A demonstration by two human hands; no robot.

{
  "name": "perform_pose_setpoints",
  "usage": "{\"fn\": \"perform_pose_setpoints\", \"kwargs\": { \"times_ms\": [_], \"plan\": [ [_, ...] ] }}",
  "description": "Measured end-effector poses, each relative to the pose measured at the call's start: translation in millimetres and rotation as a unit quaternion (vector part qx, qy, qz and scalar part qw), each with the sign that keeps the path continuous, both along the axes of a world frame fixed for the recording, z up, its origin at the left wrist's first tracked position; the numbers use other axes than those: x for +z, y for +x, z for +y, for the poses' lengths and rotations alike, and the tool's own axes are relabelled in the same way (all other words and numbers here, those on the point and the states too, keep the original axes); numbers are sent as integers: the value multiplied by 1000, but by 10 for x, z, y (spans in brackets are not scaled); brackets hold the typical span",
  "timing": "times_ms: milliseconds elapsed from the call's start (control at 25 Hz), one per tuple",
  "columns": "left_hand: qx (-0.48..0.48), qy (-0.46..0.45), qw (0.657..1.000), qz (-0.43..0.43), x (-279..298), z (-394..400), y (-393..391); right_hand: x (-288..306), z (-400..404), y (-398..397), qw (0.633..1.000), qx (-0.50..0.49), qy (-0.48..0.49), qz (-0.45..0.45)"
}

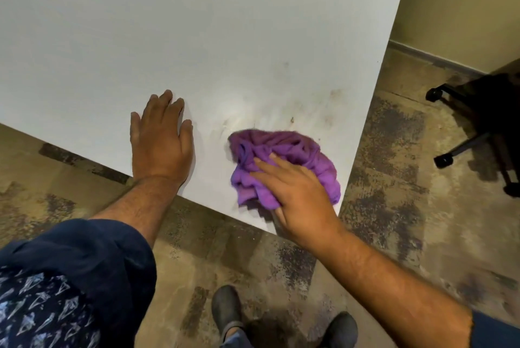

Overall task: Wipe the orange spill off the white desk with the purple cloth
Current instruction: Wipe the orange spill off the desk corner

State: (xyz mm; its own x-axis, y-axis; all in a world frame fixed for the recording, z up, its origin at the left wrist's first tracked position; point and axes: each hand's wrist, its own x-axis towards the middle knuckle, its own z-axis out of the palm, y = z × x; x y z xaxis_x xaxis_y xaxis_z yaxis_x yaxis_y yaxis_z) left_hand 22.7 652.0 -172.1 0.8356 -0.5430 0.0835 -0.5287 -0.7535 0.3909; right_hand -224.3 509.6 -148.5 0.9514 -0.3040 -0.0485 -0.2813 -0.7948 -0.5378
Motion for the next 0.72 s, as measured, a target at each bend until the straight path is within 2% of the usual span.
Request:
{"fn": "perform_pose_setpoints", "kwargs": {
  "times_ms": [160,280,360,520,720],
  "plan": [
    [-1,4,1000,-3,11,0,-7,-25,250,-436,988,130,-76,-20],
    [-2,4,1000,-6,15,-10,-16,-31,-118,-346,953,240,-181,24],
    [-2,6,1000,-7,10,-10,-8,-74,-360,-125,940,250,-228,40],
    [-9,8,1000,-12,2,2,-4,-180,-568,158,952,173,-253,10],
    [-11,15,1000,-6,2,14,-2,-128,-907,412,964,-64,-258,17]
  ]
}}
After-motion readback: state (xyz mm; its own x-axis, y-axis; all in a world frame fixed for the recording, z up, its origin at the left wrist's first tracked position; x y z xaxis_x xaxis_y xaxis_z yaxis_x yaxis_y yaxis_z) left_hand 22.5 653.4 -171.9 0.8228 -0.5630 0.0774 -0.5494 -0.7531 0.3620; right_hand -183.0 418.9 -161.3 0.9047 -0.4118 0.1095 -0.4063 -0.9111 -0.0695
